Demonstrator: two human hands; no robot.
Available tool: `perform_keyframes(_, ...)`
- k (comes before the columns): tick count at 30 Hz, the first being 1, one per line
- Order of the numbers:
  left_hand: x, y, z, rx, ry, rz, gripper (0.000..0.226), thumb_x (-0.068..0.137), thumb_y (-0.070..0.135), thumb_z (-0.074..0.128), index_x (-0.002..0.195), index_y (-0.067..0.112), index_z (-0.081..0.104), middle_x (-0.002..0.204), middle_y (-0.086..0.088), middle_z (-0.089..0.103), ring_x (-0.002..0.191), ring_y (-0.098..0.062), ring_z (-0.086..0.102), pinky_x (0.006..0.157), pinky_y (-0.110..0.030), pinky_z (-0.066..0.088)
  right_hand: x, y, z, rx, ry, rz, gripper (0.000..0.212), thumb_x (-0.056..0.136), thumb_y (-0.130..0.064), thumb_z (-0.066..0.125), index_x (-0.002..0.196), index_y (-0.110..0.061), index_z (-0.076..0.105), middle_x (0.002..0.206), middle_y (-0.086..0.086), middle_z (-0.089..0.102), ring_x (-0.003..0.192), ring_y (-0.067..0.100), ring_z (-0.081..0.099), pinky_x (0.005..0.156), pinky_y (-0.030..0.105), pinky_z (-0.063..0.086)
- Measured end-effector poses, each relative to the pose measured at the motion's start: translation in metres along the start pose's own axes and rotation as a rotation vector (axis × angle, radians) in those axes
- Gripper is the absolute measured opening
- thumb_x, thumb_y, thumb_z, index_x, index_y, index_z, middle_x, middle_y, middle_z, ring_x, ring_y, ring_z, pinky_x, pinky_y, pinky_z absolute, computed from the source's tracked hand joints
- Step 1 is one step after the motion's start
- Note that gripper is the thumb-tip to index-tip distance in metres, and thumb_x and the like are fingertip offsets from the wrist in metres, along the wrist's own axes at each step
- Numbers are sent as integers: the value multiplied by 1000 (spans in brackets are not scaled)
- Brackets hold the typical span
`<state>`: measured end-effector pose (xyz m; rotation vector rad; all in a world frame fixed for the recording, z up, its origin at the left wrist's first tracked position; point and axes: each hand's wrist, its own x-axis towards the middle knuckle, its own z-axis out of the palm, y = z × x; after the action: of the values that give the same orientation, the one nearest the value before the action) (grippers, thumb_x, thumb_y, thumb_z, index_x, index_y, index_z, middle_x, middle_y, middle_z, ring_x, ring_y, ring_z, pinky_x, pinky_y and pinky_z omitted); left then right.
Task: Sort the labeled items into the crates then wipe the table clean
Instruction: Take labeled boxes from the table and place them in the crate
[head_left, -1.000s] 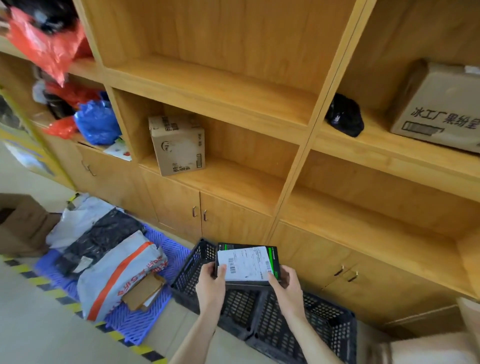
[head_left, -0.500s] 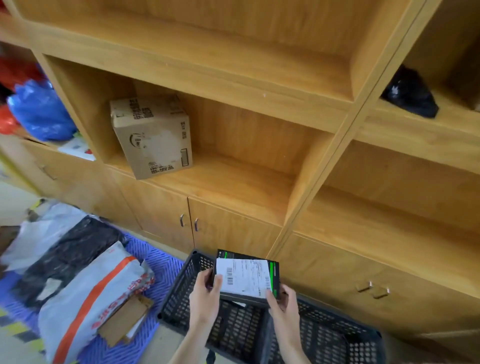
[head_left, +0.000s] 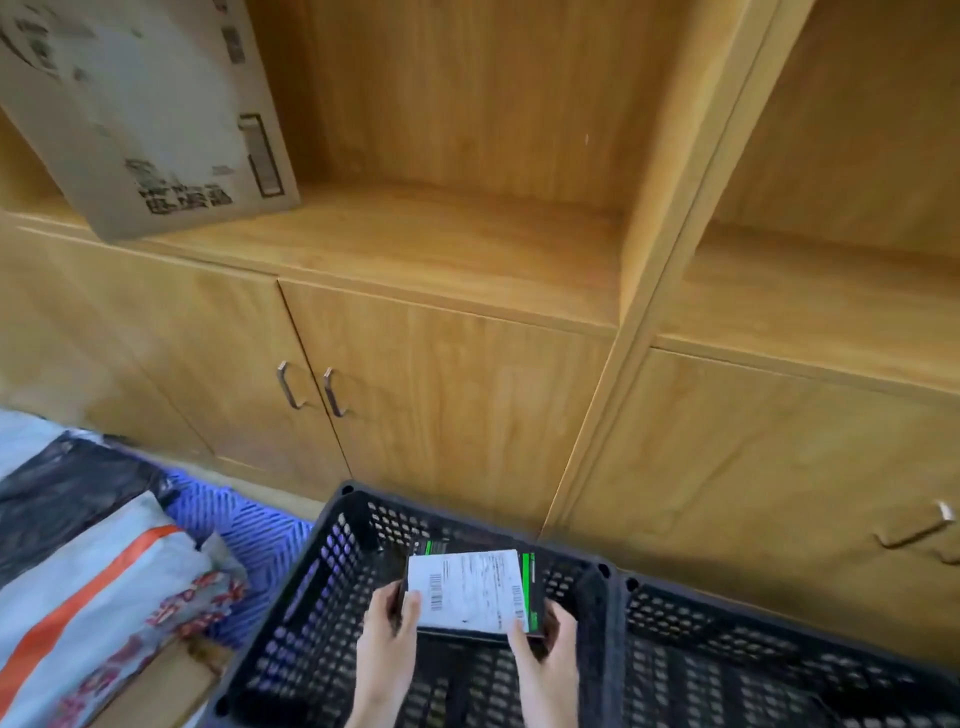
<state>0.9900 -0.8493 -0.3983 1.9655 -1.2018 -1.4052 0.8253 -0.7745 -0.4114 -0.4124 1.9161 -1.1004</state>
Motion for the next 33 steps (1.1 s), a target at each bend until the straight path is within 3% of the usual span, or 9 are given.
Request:
perform_keyframes(1, 35, -35, 19, 26, 6, 28, 36, 96, 43, 54, 125, 22, 52, 114, 4, 61, 99, -13, 57, 79, -29, 40, 29, 44, 18, -6, 34, 0, 51, 80, -37, 79, 121, -32, 49, 114, -13, 64, 103, 6, 61, 95, 35, 49)
perform_keyframes(3, 64, -41, 22, 32, 9, 66, 37, 96, 42, 54, 126, 20, 53, 110, 5, 63, 100, -14, 59, 78, -29, 42, 43, 49, 31, -6, -7, 13, 53, 80, -42, 78, 123, -33, 47, 114, -14, 64, 104, 11, 61, 97, 39, 50)
perform_keyframes(4, 90, -72, 43, 63, 13, 107, 37, 96, 42, 54, 126, 19, 54, 109, 5, 64, 102, -15, 60, 78, -29, 42, 65, 91, 42, 13, 40, 9, 52, 81, -42, 77, 123, -33, 47, 113, -13, 64, 104, 12, 61, 97, 40, 49)
perform_keyframes(10, 149, -141, 93, 93, -56, 165, 38, 96, 44, 54, 125, 20, 54, 112, 5, 66, 105, -15, 61, 82, -30, 45, 115, 167, 60, 50, 121, 38, 52, 84, -33, 75, 127, -28, 47, 115, -3, 65, 105, 21, 60, 93, 38, 47)
perform_keyframes(13, 173, -158, 105, 88, -46, 207, 43, 93, 49, 54, 125, 21, 55, 110, 8, 66, 112, -17, 61, 95, -37, 48, 135, 184, 72, 34, 115, 5, 53, 86, -29, 73, 130, -25, 44, 119, -2, 62, 107, 21, 58, 89, 34, 44)
perform_keyframes(15, 181, -158, 109, 68, -56, 203, 44, 94, 45, 56, 129, 17, 53, 113, 4, 66, 114, -19, 61, 94, -35, 47, 144, 186, 76, 22, 103, 5, 52, 87, -28, 71, 130, -26, 43, 119, -1, 62, 106, 22, 58, 89, 34, 43)
perform_keyframes(21, 198, -164, 126, 71, -123, 214, 62, 94, 47, 55, 145, 15, 40, 139, -4, 55, 128, -24, 51, 99, -35, 41, 166, 204, 85, 32, 146, -25, 56, 84, -33, 72, 129, -35, 39, 119, -5, 60, 107, 22, 61, 97, 44, 50)
perform_keyframes(26, 207, -172, 131, 1, -190, 67, 60, 94, 54, 50, 142, 21, 35, 144, -6, 50, 134, -29, 45, 111, -41, 34, 174, 219, 97, 139, 115, 64, 62, 84, -34, 74, 130, -32, 32, 126, 0, 60, 111, 24, 59, 103, 42, 44)
perform_keyframes(33, 209, -179, 134, -22, -181, 9, 69, 88, 64, 52, 141, 19, 46, 143, -5, 53, 133, -28, 47, 111, -40, 34, 176, 216, 93, 154, 77, 95, 51, 89, -34, 68, 125, -28, 32, 120, 4, 59, 105, 26, 57, 89, 34, 39)
